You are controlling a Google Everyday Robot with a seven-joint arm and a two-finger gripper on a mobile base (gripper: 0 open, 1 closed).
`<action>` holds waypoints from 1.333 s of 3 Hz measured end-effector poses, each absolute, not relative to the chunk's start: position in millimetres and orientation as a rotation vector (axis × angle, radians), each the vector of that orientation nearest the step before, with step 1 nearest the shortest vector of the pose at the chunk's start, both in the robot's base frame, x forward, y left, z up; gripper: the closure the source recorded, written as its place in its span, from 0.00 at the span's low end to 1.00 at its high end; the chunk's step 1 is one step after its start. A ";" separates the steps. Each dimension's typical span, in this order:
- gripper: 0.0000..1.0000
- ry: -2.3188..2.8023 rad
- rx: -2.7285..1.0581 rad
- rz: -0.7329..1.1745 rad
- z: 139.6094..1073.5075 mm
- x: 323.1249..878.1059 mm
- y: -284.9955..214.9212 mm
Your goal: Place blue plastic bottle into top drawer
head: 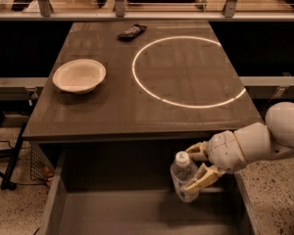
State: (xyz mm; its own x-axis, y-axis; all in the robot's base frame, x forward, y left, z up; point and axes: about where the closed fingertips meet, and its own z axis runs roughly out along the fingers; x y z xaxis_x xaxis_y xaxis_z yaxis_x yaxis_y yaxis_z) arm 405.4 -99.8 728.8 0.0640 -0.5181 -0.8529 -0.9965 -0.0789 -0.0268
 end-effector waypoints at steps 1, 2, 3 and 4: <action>1.00 1.588 -1.596 0.880 705.9 414.8 -114.2; 1.00 1.617 -1.563 0.871 696.8 417.9 -122.1; 0.74 1.675 -1.543 0.849 695.6 422.1 -142.2; 0.43 1.716 -1.537 0.840 696.6 424.8 -157.1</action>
Offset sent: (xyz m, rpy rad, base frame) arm 0.0173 -0.0362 -0.0428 0.0025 0.0259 -0.1693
